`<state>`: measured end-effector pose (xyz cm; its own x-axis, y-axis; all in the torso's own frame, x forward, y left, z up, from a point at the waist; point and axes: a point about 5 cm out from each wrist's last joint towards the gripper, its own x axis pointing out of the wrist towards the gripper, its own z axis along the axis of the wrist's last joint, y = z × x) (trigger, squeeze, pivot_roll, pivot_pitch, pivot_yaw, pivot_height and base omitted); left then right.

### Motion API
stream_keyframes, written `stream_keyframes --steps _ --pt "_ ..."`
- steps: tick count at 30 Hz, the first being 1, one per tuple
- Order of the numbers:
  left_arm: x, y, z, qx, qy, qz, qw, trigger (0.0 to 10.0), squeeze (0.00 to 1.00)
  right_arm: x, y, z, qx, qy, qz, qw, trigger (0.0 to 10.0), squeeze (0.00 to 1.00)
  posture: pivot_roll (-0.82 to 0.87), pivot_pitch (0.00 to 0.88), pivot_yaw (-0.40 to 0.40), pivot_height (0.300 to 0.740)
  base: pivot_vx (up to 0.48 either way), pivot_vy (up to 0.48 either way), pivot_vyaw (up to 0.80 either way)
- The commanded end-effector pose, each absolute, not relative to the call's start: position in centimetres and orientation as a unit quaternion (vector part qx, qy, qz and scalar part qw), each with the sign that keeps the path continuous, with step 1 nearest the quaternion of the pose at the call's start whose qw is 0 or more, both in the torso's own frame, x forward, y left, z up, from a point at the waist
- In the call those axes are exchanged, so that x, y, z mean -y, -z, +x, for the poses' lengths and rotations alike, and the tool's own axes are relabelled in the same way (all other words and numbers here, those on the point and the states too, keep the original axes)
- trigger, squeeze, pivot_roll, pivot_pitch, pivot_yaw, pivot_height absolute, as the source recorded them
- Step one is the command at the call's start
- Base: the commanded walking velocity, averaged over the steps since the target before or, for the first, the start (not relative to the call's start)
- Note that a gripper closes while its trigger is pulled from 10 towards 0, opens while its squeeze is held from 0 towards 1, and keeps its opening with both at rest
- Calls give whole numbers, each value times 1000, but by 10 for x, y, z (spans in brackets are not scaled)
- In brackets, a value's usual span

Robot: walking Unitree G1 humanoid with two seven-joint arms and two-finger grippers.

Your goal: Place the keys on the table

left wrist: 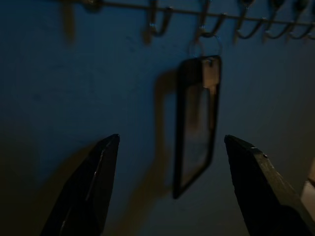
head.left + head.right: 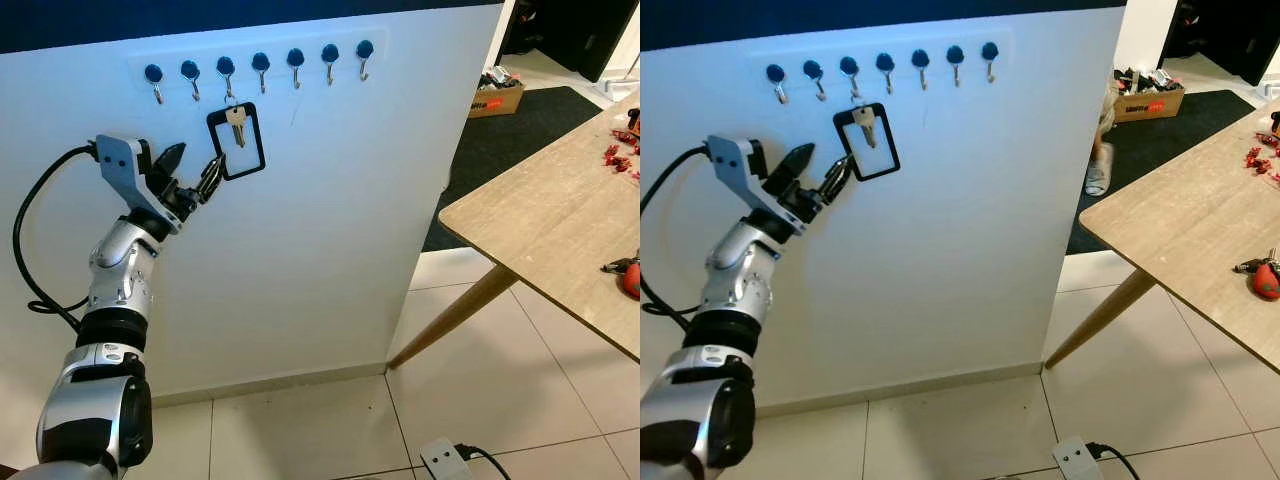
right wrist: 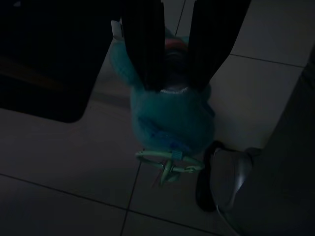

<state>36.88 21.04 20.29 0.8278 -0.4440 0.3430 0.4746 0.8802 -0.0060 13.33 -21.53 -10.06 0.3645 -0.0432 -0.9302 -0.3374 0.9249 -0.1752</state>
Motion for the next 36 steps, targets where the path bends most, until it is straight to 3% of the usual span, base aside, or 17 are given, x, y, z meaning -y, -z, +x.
stream_keyframes --steps 1,22,36 --pt "-203 -200 371 158 253 -61 952 10000 0 209 102 131 -558 -95 -166 808 10000 0 -132 57 82 740 0 0 0" --pt "-172 -207 379 156 315 -78 933 10000 0 193 102 140 -551 -99 -158 814 10000 0 -148 64 90 740 0 0 0" --pt "-153 -203 382 141 331 -78 930 10000 0 212 100 138 -552 -90 -160 813 10000 0 -151 66 95 740 0 0 0"
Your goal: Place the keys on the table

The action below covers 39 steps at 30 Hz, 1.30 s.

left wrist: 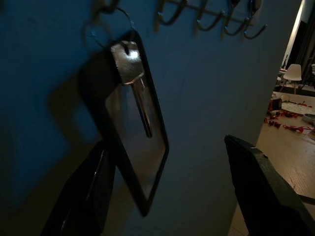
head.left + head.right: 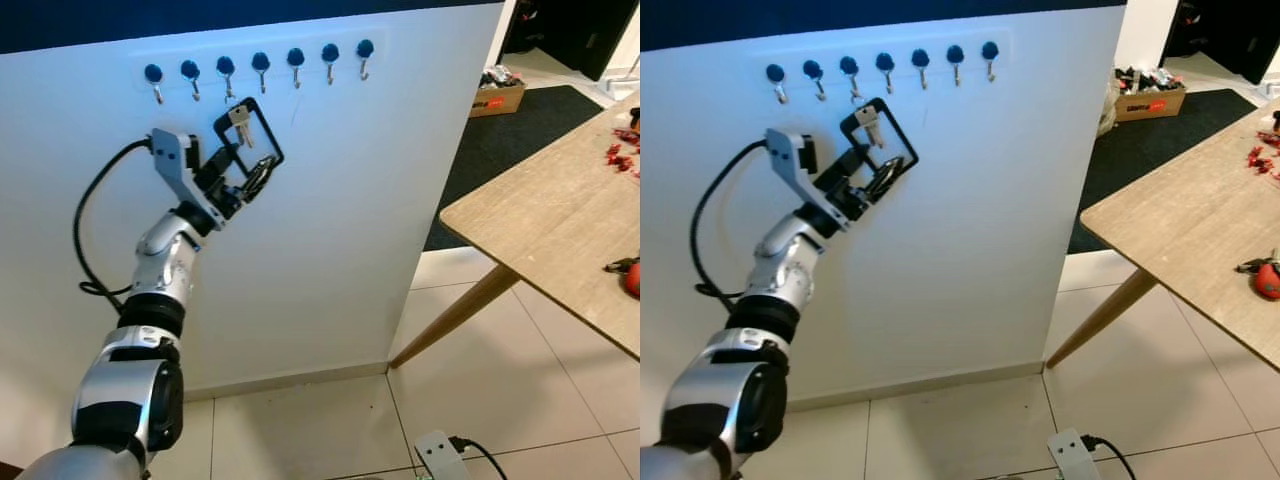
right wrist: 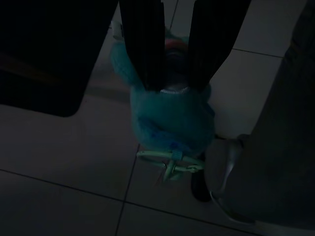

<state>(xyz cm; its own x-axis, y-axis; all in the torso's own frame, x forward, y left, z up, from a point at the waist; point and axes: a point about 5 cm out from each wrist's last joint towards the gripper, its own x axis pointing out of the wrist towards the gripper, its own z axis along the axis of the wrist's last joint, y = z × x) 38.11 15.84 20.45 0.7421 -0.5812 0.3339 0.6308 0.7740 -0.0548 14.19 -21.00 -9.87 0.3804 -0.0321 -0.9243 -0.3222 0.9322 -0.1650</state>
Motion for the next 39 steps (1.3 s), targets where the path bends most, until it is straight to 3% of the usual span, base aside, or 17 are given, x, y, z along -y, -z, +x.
stream_keyframes --steps 1,2,5,6,9,11,12,25,35,36,37,39 --pt "-150 -202 383 139 334 -79 929 9725 0 214 99 137 -552 -89 -160 813 10000 0 -151 66 95 740 0 0 0" --pt "-146 -202 383 137 335 -81 929 8627 0 217 99 135 -553 -87 -160 813 10000 0 -153 67 98 740 0 0 0" --pt "-144 -202 384 136 336 -82 928 8627 0 218 99 134 -554 -87 -160 812 10000 0 -153 67 98 740 0 0 0" --pt "-143 -203 384 136 334 -84 929 4353 0 219 100 133 -555 -86 -159 812 10000 0 -154 68 100 740 0 0 0" --pt "-141 -203 386 135 328 -85 931 4000 0 220 100 131 -556 -86 -159 811 10000 0 -154 68 100 740 0 0 0" --pt "-139 -204 388 134 320 -85 934 1647 0 218 101 130 -557 -86 -159 811 10000 0 -155 68 102 740 0 0 0" --pt "-138 -204 388 132 315 -87 936 0 0 213 102 129 -557 -88 -158 811 10000 0 -155 68 102 740 0 0 0" --pt "-143 -207 392 139 283 -92 945 0 0 184 105 133 -551 -103 -155 813 10000 0 -158 61 103 740 0 0 0" --pt "-147 -213 392 149 282 -91 944 0 0 202 103 132 -554 -96 -162 811 10000 0 -153 56 101 740 0 0 0" --pt "-148 -214 392 151 284 -94 942 627 0 203 103 132 -555 -95 -163 810 10000 0 -153 56 101 740 0 0 0" --pt "-148 -214 392 151 284 -94 942 627 0 203 103 132 -555 -95 -163 810 10000 0 -153 56 101 740 0 0 0" --pt "-152 -222 393 157 287 -105 939 9098 0 206 103 131 -555 -93 -164 810 10000 0 -153 56 101 740 0 0 0"
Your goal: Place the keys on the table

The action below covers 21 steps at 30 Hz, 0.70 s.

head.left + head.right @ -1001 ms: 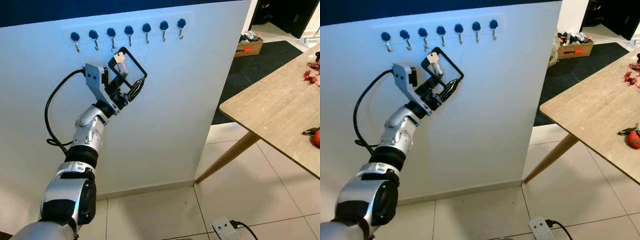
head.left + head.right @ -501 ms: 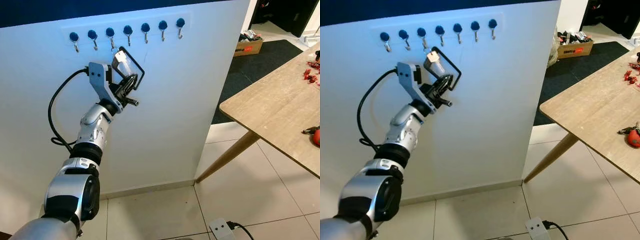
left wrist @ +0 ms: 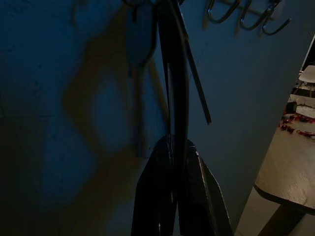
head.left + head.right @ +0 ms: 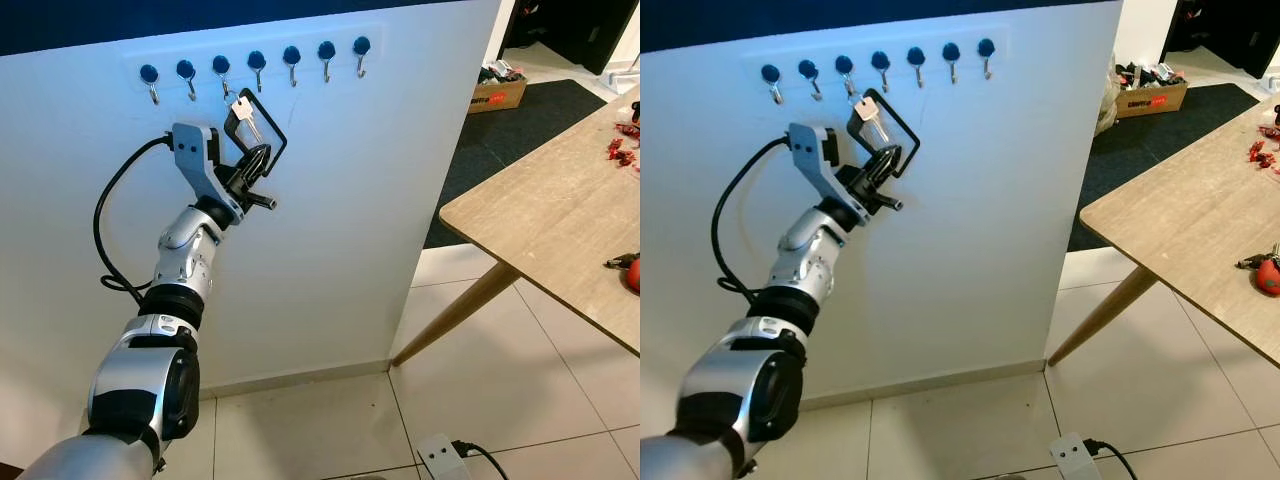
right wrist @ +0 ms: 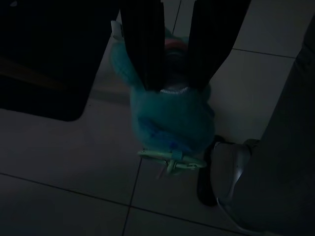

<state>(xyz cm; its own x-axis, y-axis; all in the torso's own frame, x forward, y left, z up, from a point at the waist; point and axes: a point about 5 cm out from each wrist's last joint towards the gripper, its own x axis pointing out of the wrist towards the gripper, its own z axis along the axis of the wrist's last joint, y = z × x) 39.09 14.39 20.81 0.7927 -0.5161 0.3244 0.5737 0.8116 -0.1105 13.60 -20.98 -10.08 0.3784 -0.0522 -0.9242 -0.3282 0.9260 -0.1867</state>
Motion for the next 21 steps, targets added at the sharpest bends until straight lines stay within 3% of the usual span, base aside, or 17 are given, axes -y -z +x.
stream_keyframes --steps 1,2,21 --pt "-152 -222 393 157 287 -105 939 9098 0 206 103 131 -555 -93 -164 810 10000 0 -153 56 101 740 0 0 0" --pt "-155 -227 394 160 290 -109 937 10000 0 207 103 131 -556 -93 -164 810 10000 0 -153 56 101 740 0 0 0" --pt "-182 -252 393 121 315 -73 938 10000 0 186 106 132 -554 -102 -158 811 10000 0 -145 65 106 740 0 0 0"
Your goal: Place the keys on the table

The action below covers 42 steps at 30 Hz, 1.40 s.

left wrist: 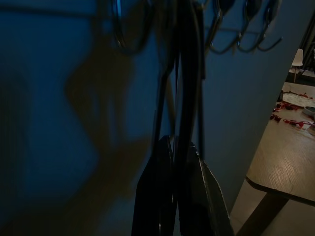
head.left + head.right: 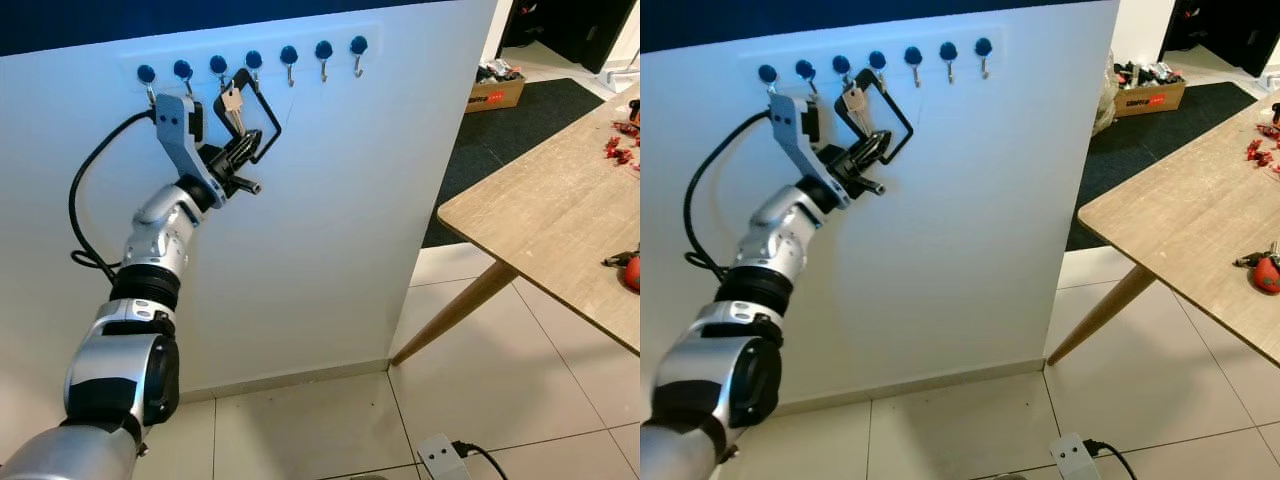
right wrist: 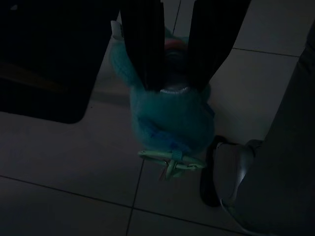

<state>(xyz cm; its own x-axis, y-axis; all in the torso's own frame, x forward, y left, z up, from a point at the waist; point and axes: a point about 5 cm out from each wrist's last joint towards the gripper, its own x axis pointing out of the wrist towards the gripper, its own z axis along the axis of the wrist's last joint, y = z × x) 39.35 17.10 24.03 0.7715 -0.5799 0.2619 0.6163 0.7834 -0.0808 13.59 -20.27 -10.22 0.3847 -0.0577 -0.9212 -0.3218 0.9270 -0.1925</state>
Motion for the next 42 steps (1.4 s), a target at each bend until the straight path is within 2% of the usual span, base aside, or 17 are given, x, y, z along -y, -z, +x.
stream_keyframes --steps 1,12,21,26,27,34,39,40,42 --pt "-183 -255 392 123 317 -76 937 10000 0 186 106 132 -553 -102 -158 811 10000 0 -140 66 103 740 0 0 0" --pt "-201 -278 388 158 308 -121 930 10000 0 201 103 133 -554 -97 -162 811 10000 0 -138 67 103 740 0 0 0" --pt "-218 -278 380 179 296 -141 928 10000 0 207 104 128 -557 -94 -163 809 10000 0 -141 69 105 740 0 0 0" --pt "-225 -276 361 207 364 -162 894 10000 0 193 106 128 -556 -102 -161 809 10000 0 -138 70 98 740 0 0 0" --pt "-223 -270 347 215 414 -140 874 10000 0 186 106 131 -554 -107 -161 810 10000 0 -137 69 95 740 0 0 0" --pt "-218 -256 323 213 495 -111 835 10000 0 182 106 134 -552 -111 -163 810 10000 0 -132 65 89 740 0 0 0" --pt "-211 -237 303 181 554 -108 805 10000 0 198 103 135 -553 -106 -170 809 10000 0 -130 62 83 740 0 0 0" --pt "-211 -237 303 181 554 -108 805 10000 0 198 103 135 -553 -106 -170 809 10000 0 -130 62 83 740 0 0 0" --pt "-210 -215 298 129 559 -97 814 10000 0 215 100 134 -555 -100 -177 806 10000 0 -130 62 83 740 0 0 0"
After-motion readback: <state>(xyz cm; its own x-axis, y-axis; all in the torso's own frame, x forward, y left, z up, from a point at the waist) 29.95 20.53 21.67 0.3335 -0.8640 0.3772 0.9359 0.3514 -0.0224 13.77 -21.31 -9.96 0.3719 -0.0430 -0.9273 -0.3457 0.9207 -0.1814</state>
